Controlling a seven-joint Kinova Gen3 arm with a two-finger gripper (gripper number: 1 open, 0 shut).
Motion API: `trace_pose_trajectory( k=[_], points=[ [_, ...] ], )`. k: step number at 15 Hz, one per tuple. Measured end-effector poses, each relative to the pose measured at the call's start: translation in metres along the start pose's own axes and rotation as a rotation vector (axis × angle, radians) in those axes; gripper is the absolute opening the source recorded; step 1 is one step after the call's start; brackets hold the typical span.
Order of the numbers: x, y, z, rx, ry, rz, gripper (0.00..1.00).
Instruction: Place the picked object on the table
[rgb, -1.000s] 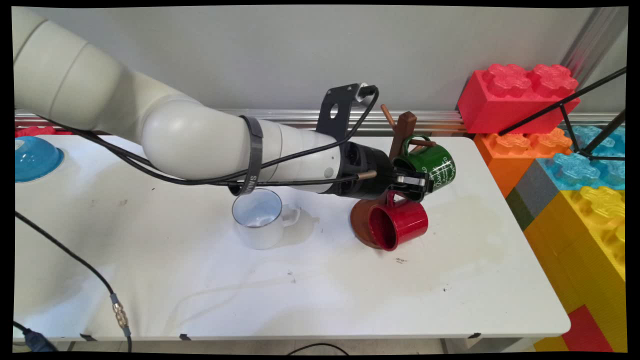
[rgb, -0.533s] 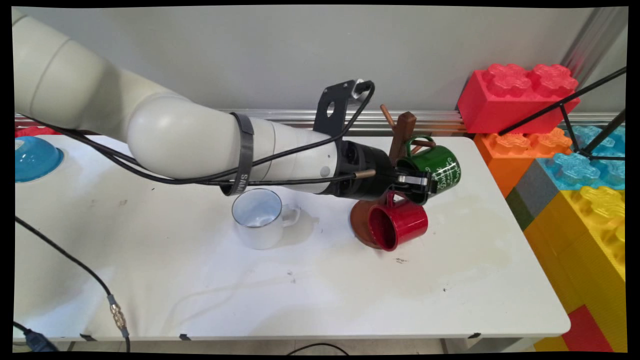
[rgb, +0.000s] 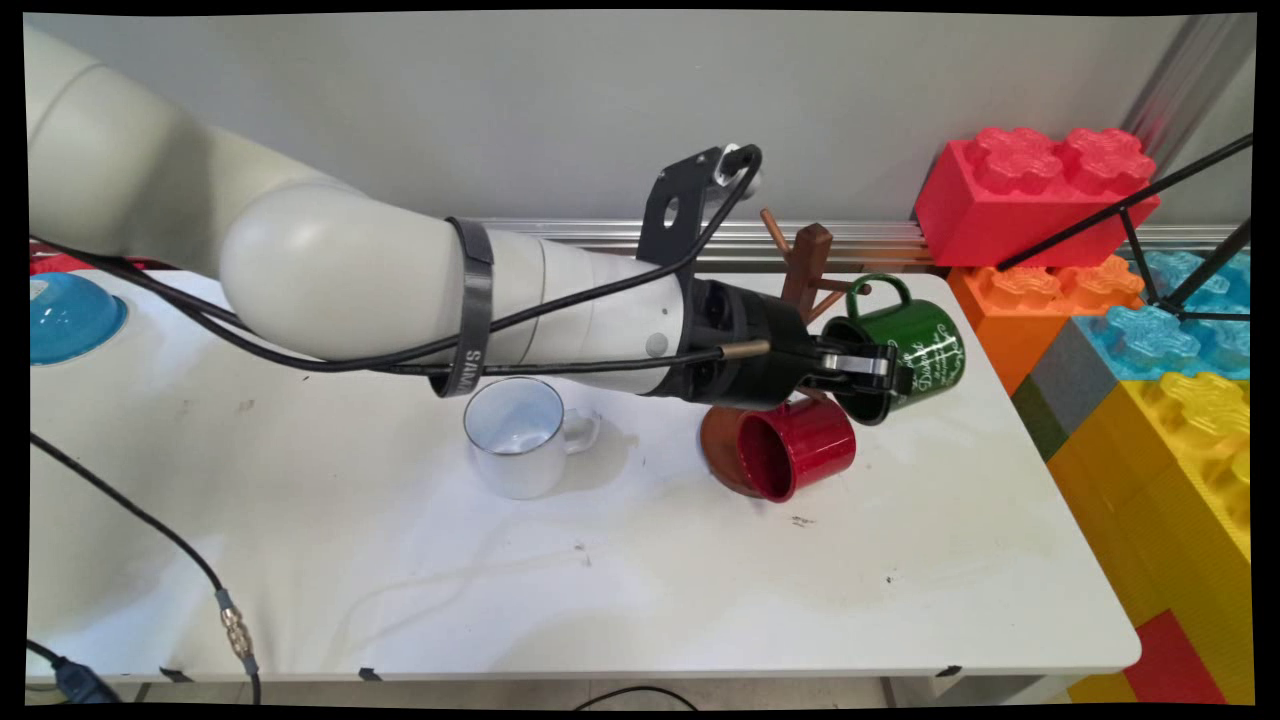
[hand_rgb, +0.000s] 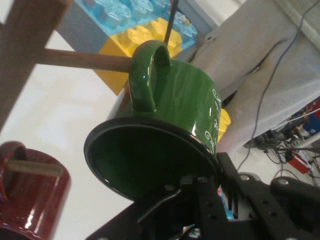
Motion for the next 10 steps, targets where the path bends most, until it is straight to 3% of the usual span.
trace_pose_trajectory(
  k=[4,10],
  points=[
    [-0.002,0.014,-0.007,-0.040,-0.010,-0.004,0.00],
    [0.001,0.021,-0.020,-0.063,-0.030,0.012,0.00]
  ],
)
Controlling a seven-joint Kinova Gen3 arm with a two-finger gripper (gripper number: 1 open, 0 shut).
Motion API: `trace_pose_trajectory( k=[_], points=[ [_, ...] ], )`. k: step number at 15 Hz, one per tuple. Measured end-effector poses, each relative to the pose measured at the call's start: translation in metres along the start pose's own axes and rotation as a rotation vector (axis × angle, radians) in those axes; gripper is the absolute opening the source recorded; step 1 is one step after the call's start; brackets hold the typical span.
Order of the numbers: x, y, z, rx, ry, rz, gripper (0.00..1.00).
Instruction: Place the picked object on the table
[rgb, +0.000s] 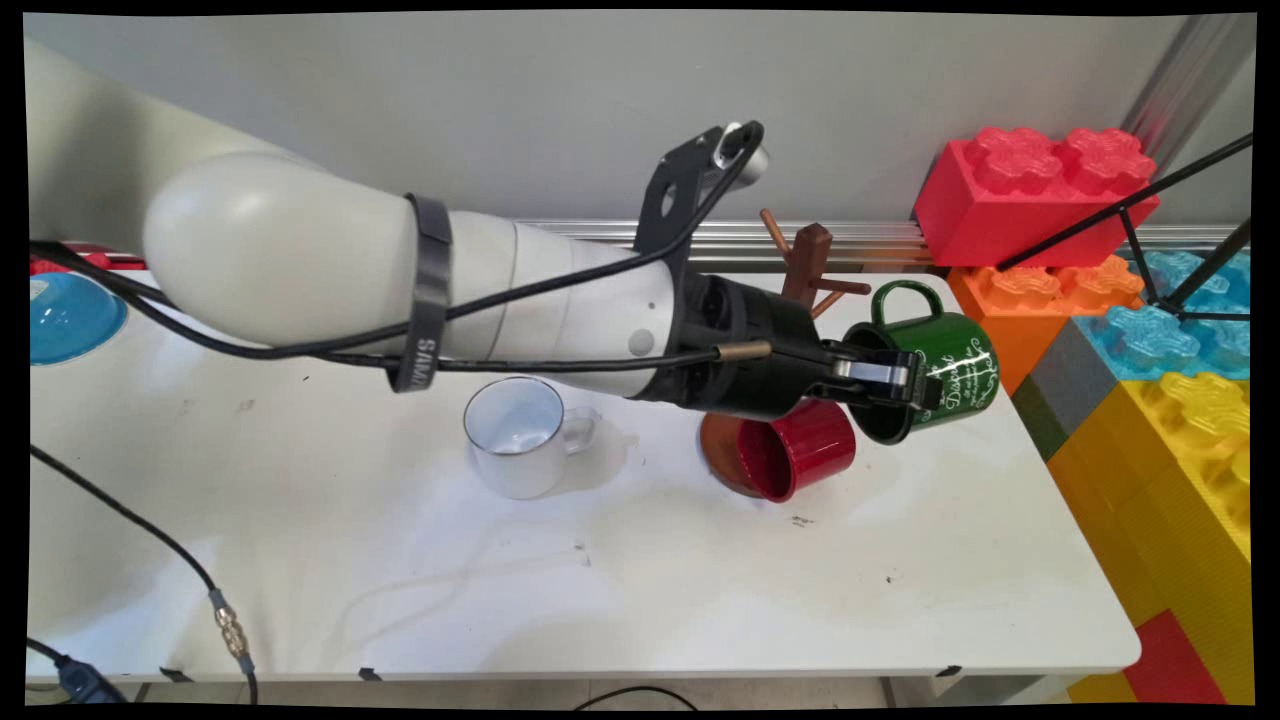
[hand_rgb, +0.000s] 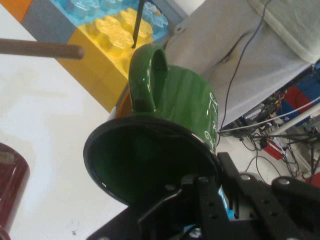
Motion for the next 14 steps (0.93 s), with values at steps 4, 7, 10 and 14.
trace_pose_trajectory(
  k=[4,7,10,14],
  points=[
    [0.007,-0.001,-0.016,0.002,-0.033,0.035,0.00],
    [0.012,-0.004,-0.027,0.006,-0.055,0.057,0.00],
    [0.019,-0.008,-0.039,0.009,-0.082,0.084,0.00],
    [0.026,-0.016,-0.058,0.030,-0.132,0.118,0.00]
  ],
)
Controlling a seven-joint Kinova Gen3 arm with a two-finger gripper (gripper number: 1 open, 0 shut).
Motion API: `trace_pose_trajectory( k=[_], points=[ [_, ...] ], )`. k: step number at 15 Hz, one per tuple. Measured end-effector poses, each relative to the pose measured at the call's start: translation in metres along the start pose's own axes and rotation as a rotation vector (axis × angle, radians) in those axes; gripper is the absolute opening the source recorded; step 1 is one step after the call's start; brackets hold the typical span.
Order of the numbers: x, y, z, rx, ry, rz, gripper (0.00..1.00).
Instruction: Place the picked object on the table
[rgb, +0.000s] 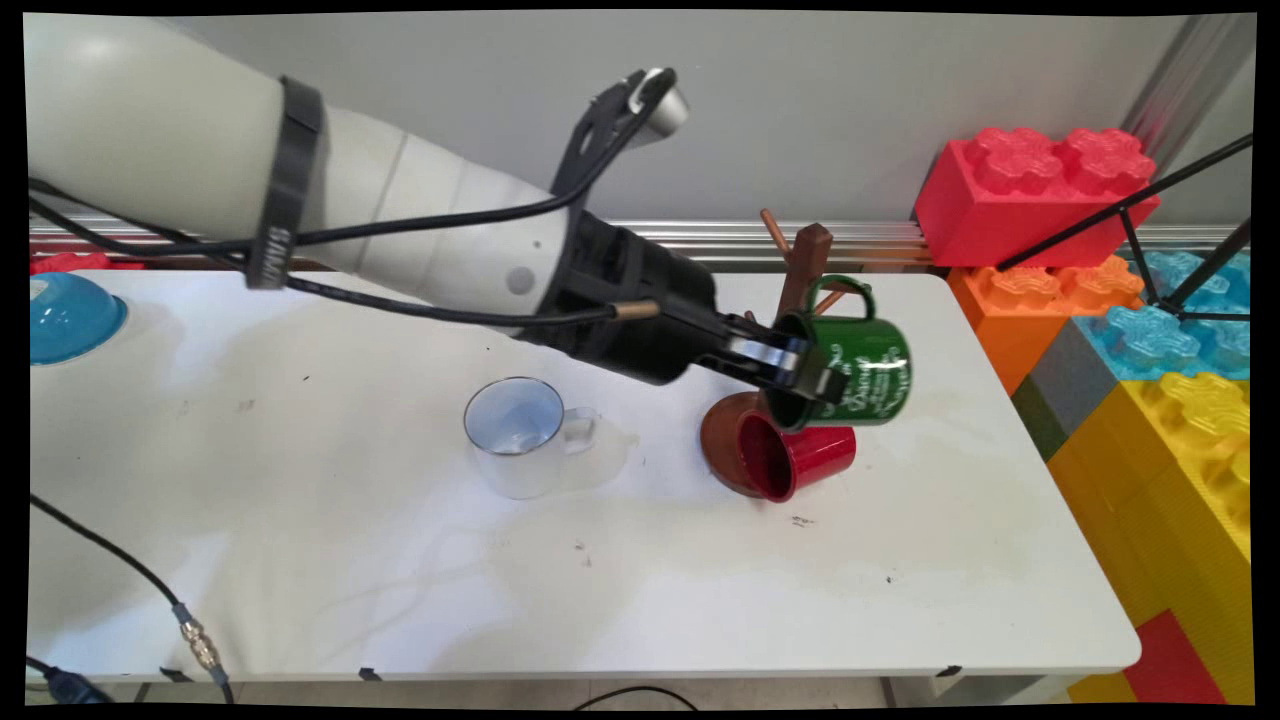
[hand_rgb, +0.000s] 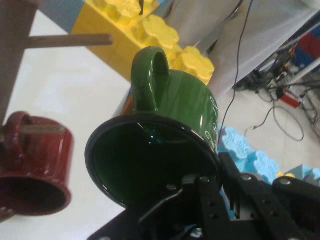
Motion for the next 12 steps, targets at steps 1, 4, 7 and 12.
trace_pose_trajectory(
  k=[1,4,7,12],
  points=[
    [0.000,-0.003,-0.006,0.008,-0.018,0.009,0.00],
    [0.002,-0.009,-0.023,0.032,-0.072,0.029,0.00],
    [0.004,-0.013,-0.039,0.056,-0.127,0.045,0.00],
    [0.009,-0.018,-0.060,0.090,-0.210,0.096,0.00]
  ],
)
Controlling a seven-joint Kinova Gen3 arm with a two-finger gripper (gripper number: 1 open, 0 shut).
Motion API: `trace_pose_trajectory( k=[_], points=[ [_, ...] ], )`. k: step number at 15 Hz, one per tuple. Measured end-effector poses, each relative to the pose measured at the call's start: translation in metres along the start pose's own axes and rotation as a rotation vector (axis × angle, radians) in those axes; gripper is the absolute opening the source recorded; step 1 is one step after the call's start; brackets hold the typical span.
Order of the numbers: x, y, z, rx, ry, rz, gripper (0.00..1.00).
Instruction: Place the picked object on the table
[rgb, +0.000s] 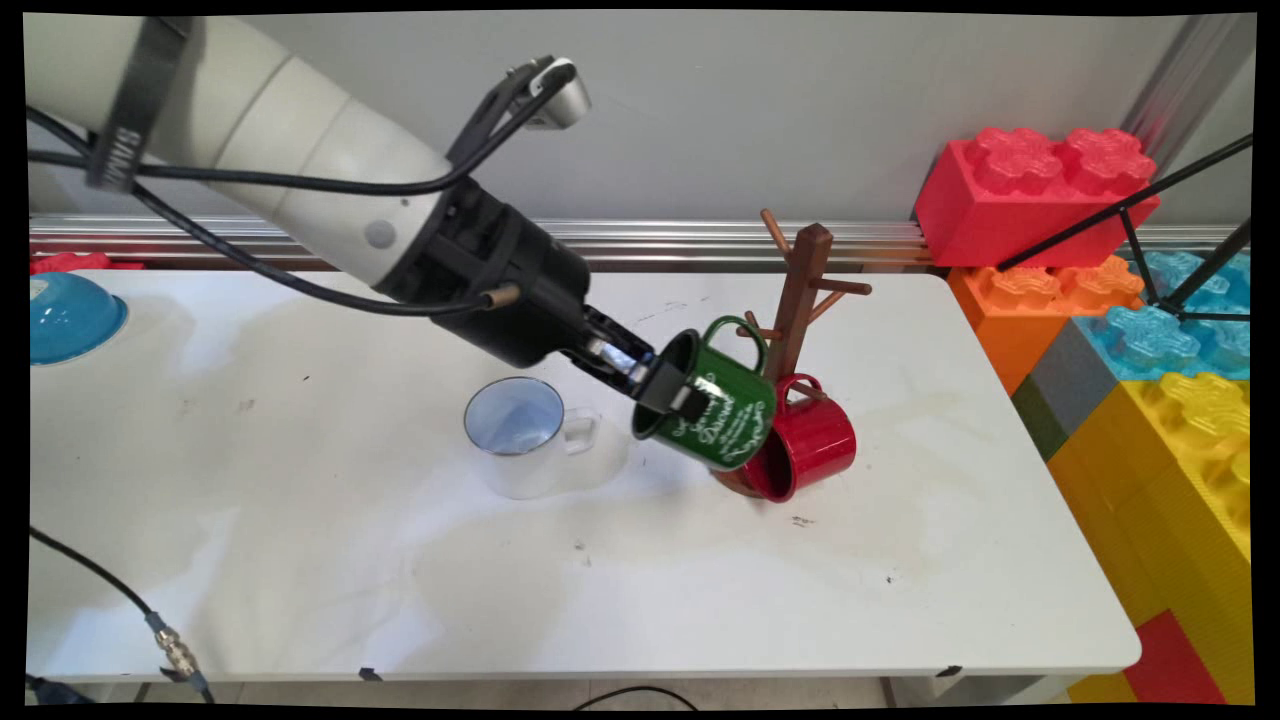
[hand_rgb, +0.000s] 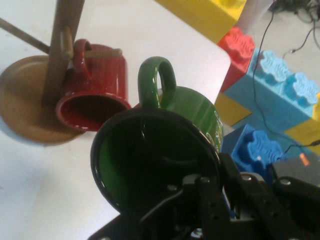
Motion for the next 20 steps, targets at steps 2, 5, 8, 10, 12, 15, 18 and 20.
trace_pose_trajectory(
  k=[2,5,8,10,12,15,18,20],
  points=[
    [0.000,-0.002,-0.006,0.014,-0.023,0.020,0.00],
    [0.002,-0.007,-0.015,0.046,-0.066,0.064,0.00],
    [0.003,-0.011,-0.021,0.074,-0.103,0.112,0.00],
    [0.005,-0.015,-0.024,0.095,-0.125,0.152,0.00],
    [0.006,-0.019,-0.025,0.111,-0.139,0.184,0.00],
    [0.009,-0.030,-0.025,0.151,-0.168,0.254,0.00],
    [0.012,-0.042,-0.022,0.196,-0.193,0.324,0.00],
    [0.015,-0.051,-0.020,0.225,-0.206,0.364,0.00]
  ],
)
